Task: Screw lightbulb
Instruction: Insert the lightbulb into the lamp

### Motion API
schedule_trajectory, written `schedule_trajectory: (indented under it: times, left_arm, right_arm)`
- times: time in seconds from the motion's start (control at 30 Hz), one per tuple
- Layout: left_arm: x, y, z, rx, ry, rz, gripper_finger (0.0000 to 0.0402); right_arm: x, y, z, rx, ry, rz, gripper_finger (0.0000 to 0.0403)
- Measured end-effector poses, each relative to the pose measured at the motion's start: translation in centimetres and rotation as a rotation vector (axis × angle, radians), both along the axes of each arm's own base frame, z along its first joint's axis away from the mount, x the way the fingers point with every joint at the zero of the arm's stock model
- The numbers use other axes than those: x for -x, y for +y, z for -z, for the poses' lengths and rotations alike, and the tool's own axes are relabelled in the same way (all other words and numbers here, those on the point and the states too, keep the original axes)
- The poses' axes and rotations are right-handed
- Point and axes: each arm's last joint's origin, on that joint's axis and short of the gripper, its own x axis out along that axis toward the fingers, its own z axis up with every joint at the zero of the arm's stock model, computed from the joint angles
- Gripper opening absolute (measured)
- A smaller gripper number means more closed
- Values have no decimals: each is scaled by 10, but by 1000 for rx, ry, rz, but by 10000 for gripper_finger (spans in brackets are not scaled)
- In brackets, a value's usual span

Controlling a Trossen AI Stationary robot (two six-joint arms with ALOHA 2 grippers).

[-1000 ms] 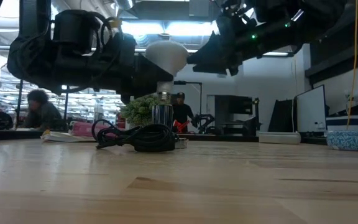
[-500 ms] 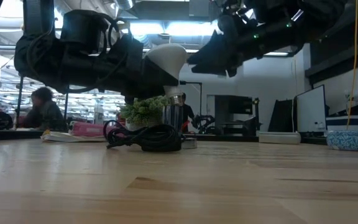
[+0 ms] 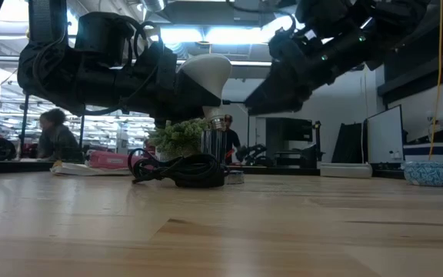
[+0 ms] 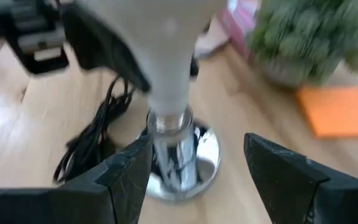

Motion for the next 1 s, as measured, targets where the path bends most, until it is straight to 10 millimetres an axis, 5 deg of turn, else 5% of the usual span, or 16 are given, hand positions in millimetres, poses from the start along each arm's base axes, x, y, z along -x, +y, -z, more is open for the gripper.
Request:
schedule_trajectory:
  times: [0.37,1.0]
  left_arm:
    - [0,0,-5,2,-32,-3,150]
    - [0,0,-4,2,-22,-2,150]
  right_arm:
    - [6,3,11,-179,114,-15,260]
    - [5,3,20,-218,147,12,260]
